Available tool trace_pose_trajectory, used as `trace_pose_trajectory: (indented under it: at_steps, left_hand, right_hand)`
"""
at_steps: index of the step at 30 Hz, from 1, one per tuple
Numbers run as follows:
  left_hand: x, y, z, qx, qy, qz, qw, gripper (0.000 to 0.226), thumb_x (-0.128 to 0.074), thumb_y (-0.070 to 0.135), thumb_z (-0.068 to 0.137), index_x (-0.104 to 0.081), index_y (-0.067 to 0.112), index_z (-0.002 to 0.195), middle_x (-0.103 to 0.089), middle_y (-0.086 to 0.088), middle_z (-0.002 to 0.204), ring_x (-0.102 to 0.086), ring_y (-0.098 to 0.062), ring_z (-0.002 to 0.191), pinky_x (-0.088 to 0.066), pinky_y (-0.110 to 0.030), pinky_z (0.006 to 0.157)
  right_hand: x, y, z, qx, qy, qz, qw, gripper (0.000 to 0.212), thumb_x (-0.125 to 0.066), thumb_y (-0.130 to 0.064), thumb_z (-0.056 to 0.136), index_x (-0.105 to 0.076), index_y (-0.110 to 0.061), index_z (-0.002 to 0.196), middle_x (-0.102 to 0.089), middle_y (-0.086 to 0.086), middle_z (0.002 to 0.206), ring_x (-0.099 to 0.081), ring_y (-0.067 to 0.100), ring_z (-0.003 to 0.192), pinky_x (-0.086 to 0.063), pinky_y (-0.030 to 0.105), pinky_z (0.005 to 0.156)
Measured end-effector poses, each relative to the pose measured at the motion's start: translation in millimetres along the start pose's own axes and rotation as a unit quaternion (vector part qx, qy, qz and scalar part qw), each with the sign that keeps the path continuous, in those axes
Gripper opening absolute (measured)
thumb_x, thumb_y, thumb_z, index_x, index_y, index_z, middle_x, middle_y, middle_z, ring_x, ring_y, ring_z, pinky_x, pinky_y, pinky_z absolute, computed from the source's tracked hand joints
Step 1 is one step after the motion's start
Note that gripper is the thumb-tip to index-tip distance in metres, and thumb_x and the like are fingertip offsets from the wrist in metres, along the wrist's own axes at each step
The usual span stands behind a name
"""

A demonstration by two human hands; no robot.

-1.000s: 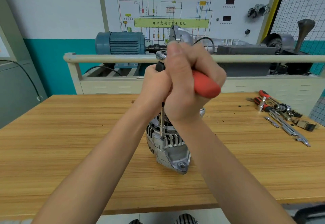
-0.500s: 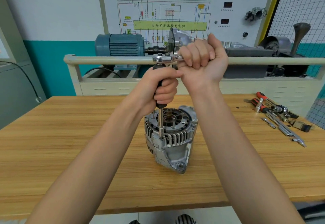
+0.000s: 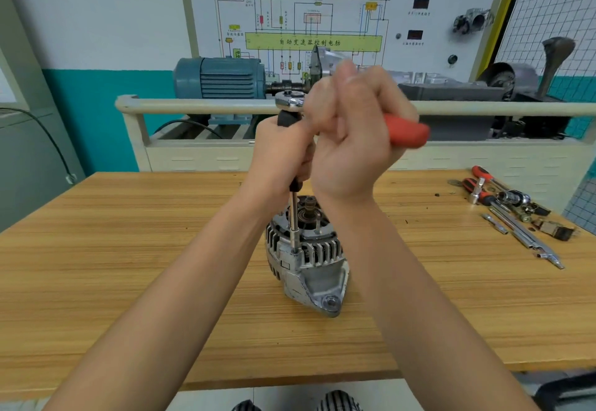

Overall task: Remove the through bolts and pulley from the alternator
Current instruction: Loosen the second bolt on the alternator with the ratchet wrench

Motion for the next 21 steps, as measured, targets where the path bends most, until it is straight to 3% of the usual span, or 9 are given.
trace_pose_trajectory:
  at_steps: [4,7,10,13,16,19,21]
  left_hand:
    - [4,3,1,0.024,-0.101,-0.064,0.992,0.036,-0.058,0.005,0.077,-0.039,0.016,0.049,-0.031,0.002,0.04,-0.026,-0.012,0.036,-0.023,-0.019,0.039]
    - [-2,3,0,0.039,-0.21,-0.091,0.973,0.034,-0.059,0.014,0.075,-0.042,0.019,0.046,-0.033,0.003,0.04,-0.029,-0.012,0.035,-0.027,-0.019,0.04]
    - [-9,1,-2,0.062,-0.236,-0.073,0.967,0.043,-0.057,0.013,0.078,-0.033,0.019,0.044,-0.026,0.006,0.035,-0.021,-0.007,0.028,-0.019,-0.015,0.034]
    - [-7,0,0,0.064,-0.194,-0.068,0.976,0.049,-0.055,0.01,0.081,-0.027,0.021,0.042,-0.022,0.007,0.034,-0.016,-0.006,0.027,-0.015,-0.012,0.033]
    - [-4,0,1,0.038,-0.08,-0.04,0.995,0.051,-0.052,-0.001,0.086,-0.028,0.021,0.046,-0.021,0.007,0.037,-0.013,-0.009,0.031,-0.013,-0.014,0.037]
    - [-1,4,0,-0.003,0.046,0.012,0.999,0.042,-0.055,-0.002,0.085,-0.034,0.017,0.053,-0.029,0.003,0.043,-0.021,-0.012,0.037,-0.017,-0.017,0.037]
    - [-6,8,-3,-0.063,0.079,0.095,0.99,0.033,-0.061,0.006,0.085,-0.041,0.011,0.059,-0.039,-0.002,0.052,-0.032,-0.011,0.044,-0.027,-0.019,0.042]
  right_hand:
    - [22,8,24,-0.157,0.04,0.13,0.978,0.054,-0.039,-0.007,0.087,-0.037,-0.02,0.035,-0.027,-0.008,0.033,-0.014,0.009,0.034,-0.021,0.021,0.041]
    - [39,26,28,-0.273,0.138,0.26,0.916,0.05,-0.041,-0.013,0.082,-0.033,-0.016,0.033,-0.023,-0.004,0.029,-0.006,0.012,0.038,-0.019,0.02,0.037]
    - [48,33,30,-0.299,0.184,0.314,0.882,0.051,-0.041,-0.014,0.083,-0.031,-0.015,0.033,-0.022,-0.002,0.029,-0.005,0.011,0.037,-0.017,0.019,0.035]
    - [46,27,28,-0.264,0.167,0.302,0.901,0.055,-0.037,-0.014,0.089,-0.032,-0.017,0.034,-0.022,-0.003,0.031,-0.012,0.011,0.03,-0.019,0.02,0.035]
    - [38,15,22,-0.206,0.116,0.227,0.945,0.059,-0.032,-0.011,0.093,-0.033,-0.018,0.035,-0.023,-0.005,0.032,-0.009,0.013,0.036,-0.02,0.022,0.04]
    - [17,1,10,-0.071,0.034,0.092,0.993,0.05,-0.043,-0.004,0.087,-0.038,-0.019,0.04,-0.029,-0.006,0.036,-0.019,0.01,0.036,-0.02,0.026,0.046]
    - [4,-7,-3,0.049,0.002,-0.041,0.998,0.039,-0.052,-0.004,0.08,-0.044,-0.023,0.047,-0.036,-0.01,0.044,-0.029,0.008,0.04,-0.024,0.026,0.049]
Point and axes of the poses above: each hand's wrist, its own z-axis towards the middle knuckle, its own x-axis out of the back of the hand, y = z × x, the point moved 5 cm from there along z, towards the middle knuckle
